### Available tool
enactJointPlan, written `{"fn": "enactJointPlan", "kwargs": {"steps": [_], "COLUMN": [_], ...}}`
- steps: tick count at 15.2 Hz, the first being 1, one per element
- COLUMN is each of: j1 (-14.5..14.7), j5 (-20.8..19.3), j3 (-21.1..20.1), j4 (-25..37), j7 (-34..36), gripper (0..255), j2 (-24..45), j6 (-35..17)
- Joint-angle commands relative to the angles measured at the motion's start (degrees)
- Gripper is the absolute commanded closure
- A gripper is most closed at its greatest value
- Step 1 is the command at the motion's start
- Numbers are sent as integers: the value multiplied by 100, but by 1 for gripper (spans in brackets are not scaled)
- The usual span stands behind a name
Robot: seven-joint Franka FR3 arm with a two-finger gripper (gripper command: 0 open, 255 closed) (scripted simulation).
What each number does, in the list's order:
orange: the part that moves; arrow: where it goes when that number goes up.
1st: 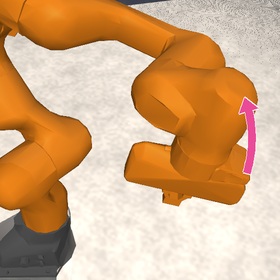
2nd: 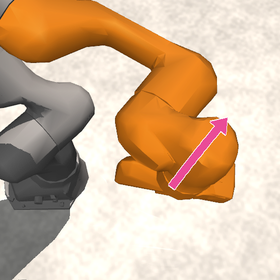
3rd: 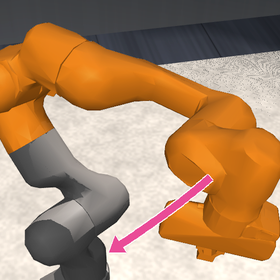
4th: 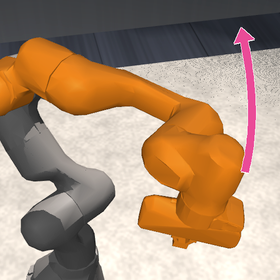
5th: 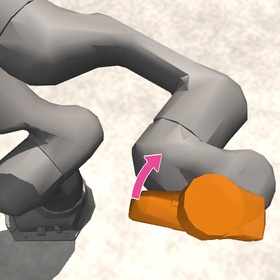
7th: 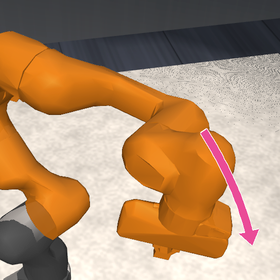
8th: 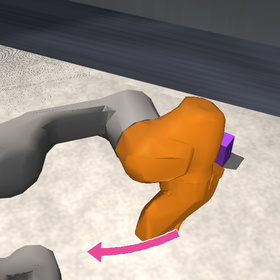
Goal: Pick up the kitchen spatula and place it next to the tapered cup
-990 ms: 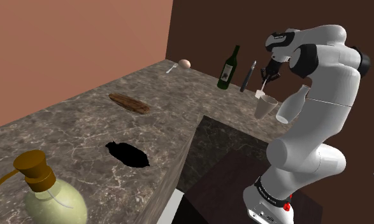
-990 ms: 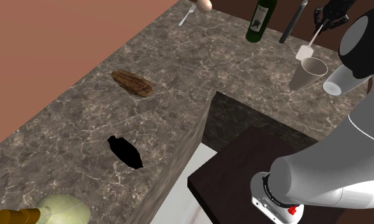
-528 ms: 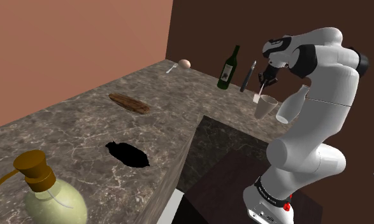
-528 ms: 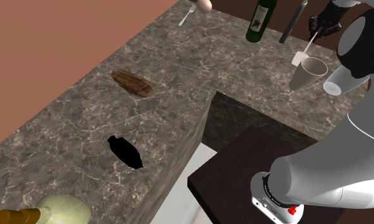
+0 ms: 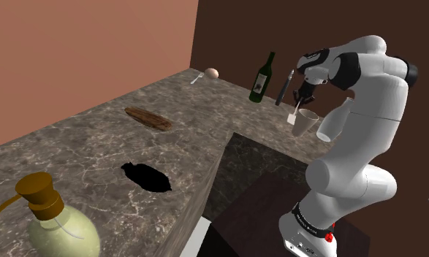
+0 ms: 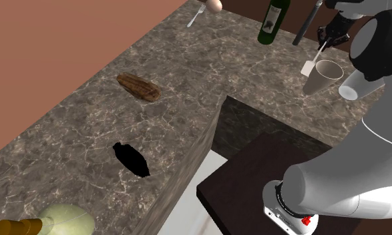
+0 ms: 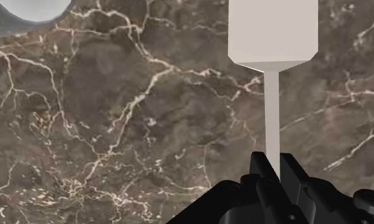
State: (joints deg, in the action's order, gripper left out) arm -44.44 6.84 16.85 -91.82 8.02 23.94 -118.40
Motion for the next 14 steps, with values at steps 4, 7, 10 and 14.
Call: {"fn": "enactJointPlan", "kwargs": {"steps": [4,7,10,14], "j1": [-3,-11,-17,-17], "j5": [46,80,101,101], "j3": [-23,-41,-52,-52], "j4": [-250,-352,-406,-405], "j7": [-28,-49,-61,-61], "gripper": [255,255,255,255], "j2": [109,200,256,256], "j6": [-356,-547,-654,-654]}}
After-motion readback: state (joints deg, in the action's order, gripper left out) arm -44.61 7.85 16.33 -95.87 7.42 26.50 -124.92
